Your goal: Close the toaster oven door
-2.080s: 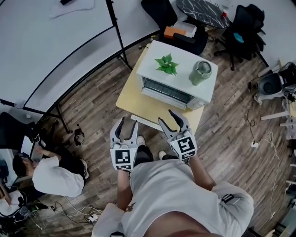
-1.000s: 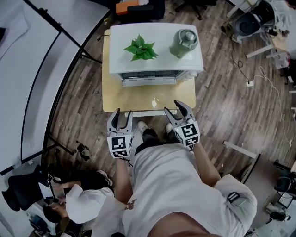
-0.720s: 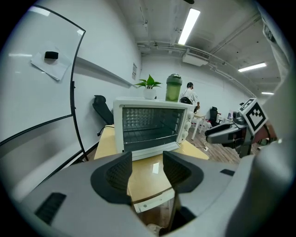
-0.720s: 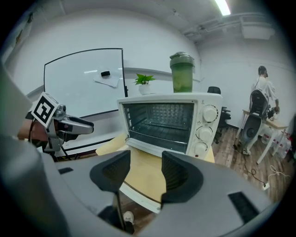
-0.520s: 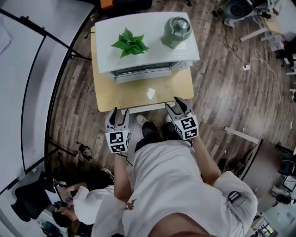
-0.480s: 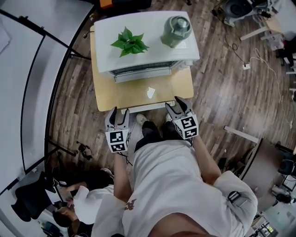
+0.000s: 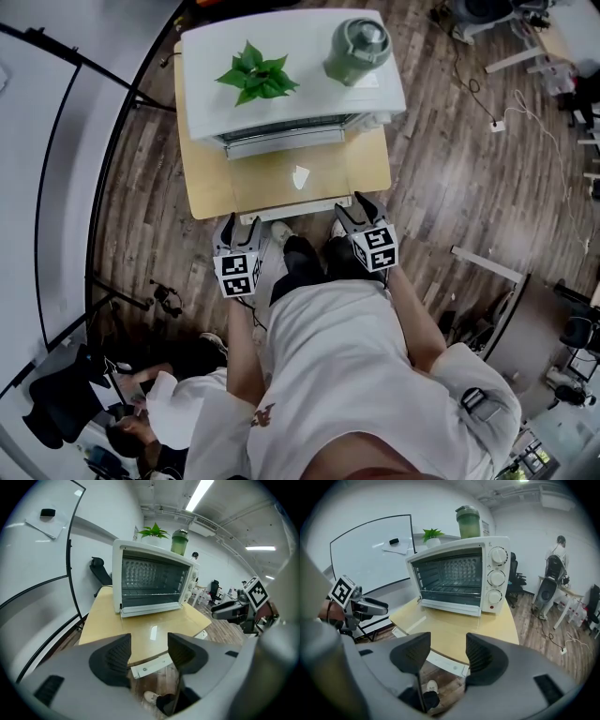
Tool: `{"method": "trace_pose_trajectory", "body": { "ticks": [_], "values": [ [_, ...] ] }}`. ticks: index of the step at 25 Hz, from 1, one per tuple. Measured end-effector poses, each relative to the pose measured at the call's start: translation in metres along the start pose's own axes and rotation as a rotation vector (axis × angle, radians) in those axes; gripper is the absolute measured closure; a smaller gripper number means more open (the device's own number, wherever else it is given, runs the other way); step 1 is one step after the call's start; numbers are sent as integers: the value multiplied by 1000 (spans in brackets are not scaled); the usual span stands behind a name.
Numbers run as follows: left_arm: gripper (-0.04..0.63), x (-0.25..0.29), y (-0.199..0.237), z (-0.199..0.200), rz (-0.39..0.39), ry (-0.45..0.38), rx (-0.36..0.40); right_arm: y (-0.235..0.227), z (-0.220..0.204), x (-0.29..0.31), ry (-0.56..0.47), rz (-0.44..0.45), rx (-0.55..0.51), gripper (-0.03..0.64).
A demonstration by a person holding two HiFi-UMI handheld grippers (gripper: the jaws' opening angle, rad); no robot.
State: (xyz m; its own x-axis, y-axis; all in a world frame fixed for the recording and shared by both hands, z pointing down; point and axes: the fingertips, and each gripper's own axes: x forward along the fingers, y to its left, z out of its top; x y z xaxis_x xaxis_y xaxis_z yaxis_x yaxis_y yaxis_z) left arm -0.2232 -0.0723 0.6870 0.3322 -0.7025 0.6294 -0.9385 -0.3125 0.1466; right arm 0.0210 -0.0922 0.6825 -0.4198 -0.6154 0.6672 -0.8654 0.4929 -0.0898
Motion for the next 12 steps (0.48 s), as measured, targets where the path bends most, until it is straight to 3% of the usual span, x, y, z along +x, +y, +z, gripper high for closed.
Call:
{"method": "trace_pose_trajectory", "body": {
  "ticks": [12],
  "values": [
    [334, 27, 7, -45, -13, 108, -49, -14, -47, 25, 106, -7, 67, 370]
  ]
}}
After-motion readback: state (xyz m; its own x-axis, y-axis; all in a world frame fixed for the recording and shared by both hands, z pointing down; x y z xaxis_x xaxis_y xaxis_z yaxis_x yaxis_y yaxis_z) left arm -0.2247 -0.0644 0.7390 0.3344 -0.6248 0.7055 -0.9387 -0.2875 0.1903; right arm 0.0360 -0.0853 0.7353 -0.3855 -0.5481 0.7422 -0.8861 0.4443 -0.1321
